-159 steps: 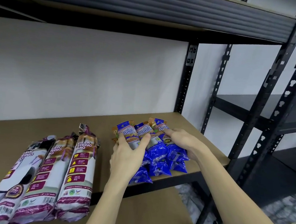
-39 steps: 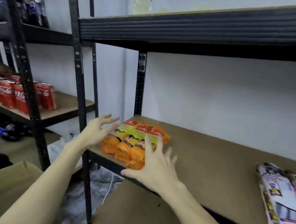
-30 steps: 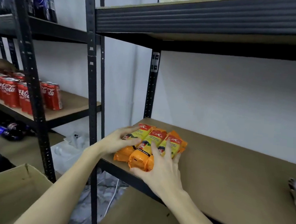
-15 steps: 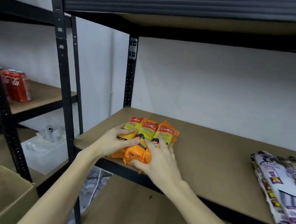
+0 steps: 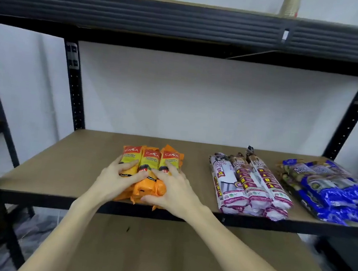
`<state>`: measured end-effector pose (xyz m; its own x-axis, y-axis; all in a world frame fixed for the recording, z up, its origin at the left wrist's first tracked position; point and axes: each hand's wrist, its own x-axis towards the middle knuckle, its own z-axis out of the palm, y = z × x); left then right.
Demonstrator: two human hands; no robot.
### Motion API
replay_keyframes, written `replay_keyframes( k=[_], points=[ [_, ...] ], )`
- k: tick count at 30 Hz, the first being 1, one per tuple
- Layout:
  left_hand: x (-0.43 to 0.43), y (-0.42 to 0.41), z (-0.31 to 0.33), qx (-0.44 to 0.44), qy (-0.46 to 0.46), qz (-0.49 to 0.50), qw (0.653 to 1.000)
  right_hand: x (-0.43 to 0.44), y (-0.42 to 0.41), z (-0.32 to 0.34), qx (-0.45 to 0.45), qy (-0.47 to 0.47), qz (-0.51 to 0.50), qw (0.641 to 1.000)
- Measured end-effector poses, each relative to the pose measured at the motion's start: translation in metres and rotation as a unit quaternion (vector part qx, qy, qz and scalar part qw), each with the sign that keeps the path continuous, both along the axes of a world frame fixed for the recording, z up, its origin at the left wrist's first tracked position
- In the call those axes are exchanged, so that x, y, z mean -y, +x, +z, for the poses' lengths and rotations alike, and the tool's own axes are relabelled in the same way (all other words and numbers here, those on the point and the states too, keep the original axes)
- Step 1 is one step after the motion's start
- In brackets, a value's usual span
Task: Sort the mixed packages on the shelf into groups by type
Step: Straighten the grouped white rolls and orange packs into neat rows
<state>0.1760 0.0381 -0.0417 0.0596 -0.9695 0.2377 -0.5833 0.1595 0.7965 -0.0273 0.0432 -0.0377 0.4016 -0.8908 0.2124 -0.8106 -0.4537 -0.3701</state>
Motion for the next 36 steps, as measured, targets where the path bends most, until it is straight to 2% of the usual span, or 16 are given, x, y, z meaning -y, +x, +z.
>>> replay_keyframes(
  k=[6, 26, 29, 31, 33, 36],
  points=[
    [-0.007, -0.024, 0.004, -0.008, -0.01, -0.001, 1.0, 0.003, -0.024, -0.004, 0.003, -0.016, -0.002, 1.0],
    [-0.007, -0.035, 0.01, 0.003, 0.024, 0.019, 1.0, 0.005, -0.026, -0.004, -0.025, -0.008, 0.013, 1.0],
    [-0.01, -0.033, 0.011, 0.033, 0.035, 0.019, 0.999, 0.006, -0.027, -0.003, -0.028, -0.008, 0.016, 0.999],
    [-0.011, -0.031, 0.011, 0.082, 0.022, 0.046, 0.995, 0.004, -0.028, -0.002, -0.036, -0.006, 0.02, 0.999],
    [-0.012, -0.032, 0.013, 0.151, -0.019, 0.071, 0.986, 0.003, -0.029, 0.001, -0.046, 0.006, 0.024, 0.999],
    [-0.019, -0.045, 0.025, 0.196, -0.111, 0.083, 0.971, -0.008, -0.037, 0.014, -0.028, 0.022, 0.024, 0.999]
  ],
)
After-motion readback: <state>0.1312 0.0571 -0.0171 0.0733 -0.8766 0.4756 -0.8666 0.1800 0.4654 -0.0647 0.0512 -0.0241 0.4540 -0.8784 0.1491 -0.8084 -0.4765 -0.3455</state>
